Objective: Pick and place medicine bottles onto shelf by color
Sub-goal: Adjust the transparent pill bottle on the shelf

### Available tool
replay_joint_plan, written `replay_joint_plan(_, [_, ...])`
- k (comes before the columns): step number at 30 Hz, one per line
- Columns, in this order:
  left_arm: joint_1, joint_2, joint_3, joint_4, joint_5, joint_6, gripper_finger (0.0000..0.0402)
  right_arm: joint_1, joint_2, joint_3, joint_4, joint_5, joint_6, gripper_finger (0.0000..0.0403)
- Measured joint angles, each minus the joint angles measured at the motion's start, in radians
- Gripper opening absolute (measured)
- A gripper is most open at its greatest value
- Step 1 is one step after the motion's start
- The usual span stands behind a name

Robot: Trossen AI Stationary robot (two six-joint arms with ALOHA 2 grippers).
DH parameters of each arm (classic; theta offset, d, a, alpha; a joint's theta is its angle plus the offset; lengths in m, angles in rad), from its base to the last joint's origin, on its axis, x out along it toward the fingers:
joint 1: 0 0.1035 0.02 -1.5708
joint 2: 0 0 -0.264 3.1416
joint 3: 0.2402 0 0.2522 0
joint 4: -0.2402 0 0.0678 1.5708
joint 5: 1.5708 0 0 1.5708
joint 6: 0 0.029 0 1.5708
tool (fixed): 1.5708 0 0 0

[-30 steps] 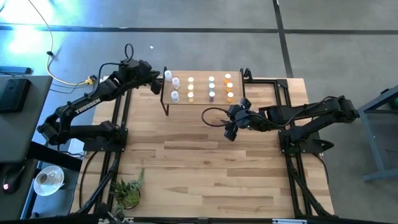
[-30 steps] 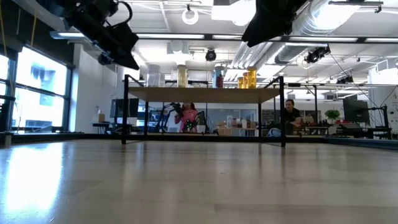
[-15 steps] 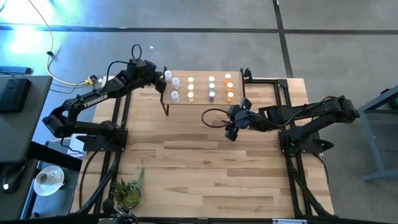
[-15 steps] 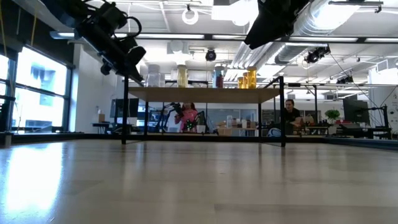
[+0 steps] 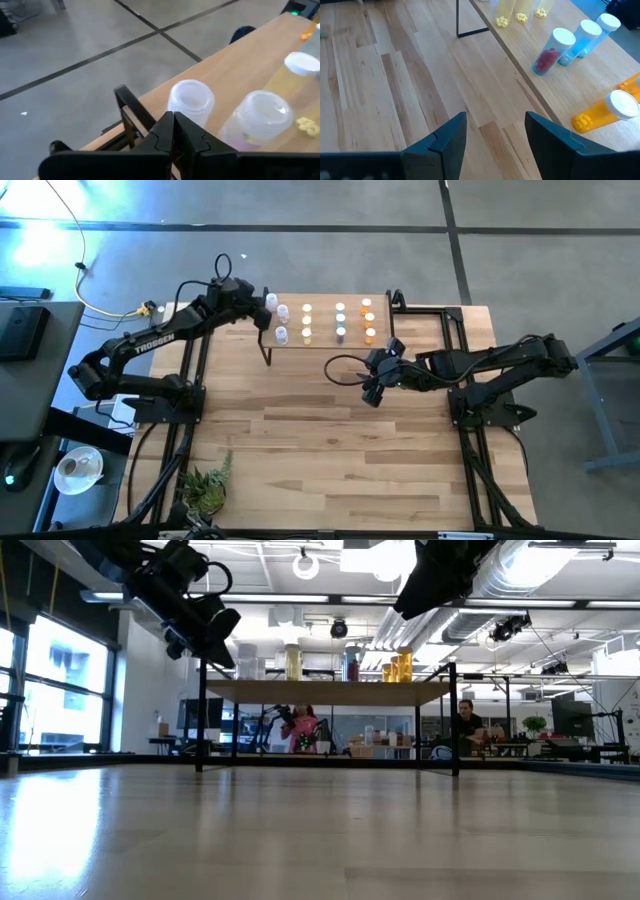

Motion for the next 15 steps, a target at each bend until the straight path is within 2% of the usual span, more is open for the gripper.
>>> replay_joint_plan(4, [-0.012, 0.008, 0.000, 0.001, -0.046, -0.008, 0.0000, 0.000, 0.000, 0.000, 0.000, 0.000, 0.000, 0.0193])
replay_joint_plan(15, [-0.013, 0.079, 0.000, 0.069, -0.047, -0.026, 0.0000, 0.000, 0.000, 0.000, 0.000, -0.002, 0.004, 0.0193])
